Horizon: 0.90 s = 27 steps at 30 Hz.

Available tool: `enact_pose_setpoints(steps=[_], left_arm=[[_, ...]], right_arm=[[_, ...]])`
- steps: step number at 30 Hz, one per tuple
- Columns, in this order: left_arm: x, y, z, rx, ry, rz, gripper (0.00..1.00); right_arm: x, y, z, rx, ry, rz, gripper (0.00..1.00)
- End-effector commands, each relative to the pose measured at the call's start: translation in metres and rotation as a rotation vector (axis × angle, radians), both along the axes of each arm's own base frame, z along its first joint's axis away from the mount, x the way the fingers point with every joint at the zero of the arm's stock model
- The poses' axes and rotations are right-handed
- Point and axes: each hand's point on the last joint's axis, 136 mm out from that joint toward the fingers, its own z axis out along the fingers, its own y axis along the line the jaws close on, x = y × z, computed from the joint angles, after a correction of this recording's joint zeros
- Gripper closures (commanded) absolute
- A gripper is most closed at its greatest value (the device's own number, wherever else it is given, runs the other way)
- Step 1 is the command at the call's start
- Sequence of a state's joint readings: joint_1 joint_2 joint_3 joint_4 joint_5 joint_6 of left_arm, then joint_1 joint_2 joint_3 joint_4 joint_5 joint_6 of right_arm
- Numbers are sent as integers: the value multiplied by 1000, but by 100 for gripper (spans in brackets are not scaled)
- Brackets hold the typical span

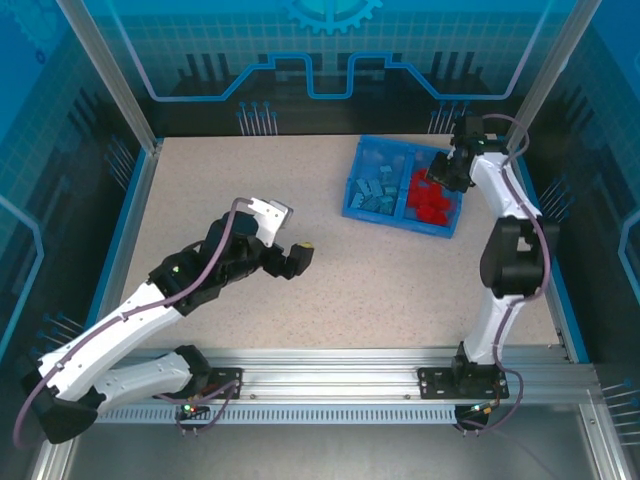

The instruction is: Sort the legos into containers by color

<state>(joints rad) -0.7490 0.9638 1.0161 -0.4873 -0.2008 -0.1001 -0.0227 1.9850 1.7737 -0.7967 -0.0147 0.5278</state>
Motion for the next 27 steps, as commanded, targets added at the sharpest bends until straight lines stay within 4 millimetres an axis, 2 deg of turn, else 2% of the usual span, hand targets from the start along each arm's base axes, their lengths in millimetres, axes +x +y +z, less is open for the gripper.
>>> enact_pose_setpoints(steps=[1, 4, 8, 12, 16, 19, 21, 25, 27], left_arm=[[-5, 3, 4, -38, -7, 8, 1], [-6, 9, 4, -32, -14, 27, 1], [-3, 20, -2, 7, -24, 73, 1], [5, 34, -11, 92, -67, 132, 1], [16, 46, -26, 183, -143, 154, 1], [25, 67, -42, 207, -145, 215, 1], [32, 89, -52, 201, -146, 281, 1], [43, 121, -73, 191, -177, 372, 1], [49, 138, -90, 182, -178, 417, 1]], right_arm=[[15, -2, -11, 11, 45, -1, 71], [26, -6, -16, 14, 61, -18, 64], [33, -1, -9, 36, 36, 5, 51], [21, 5, 3, 45, 12, 69, 44], [-17, 12, 19, 51, -51, 125, 37], [-58, 13, 35, 25, -143, 139, 32], [-87, 8, 42, -35, -217, 135, 27], [-132, -10, 42, -193, -368, 97, 18], [-148, -18, 28, -278, -450, 86, 14]])
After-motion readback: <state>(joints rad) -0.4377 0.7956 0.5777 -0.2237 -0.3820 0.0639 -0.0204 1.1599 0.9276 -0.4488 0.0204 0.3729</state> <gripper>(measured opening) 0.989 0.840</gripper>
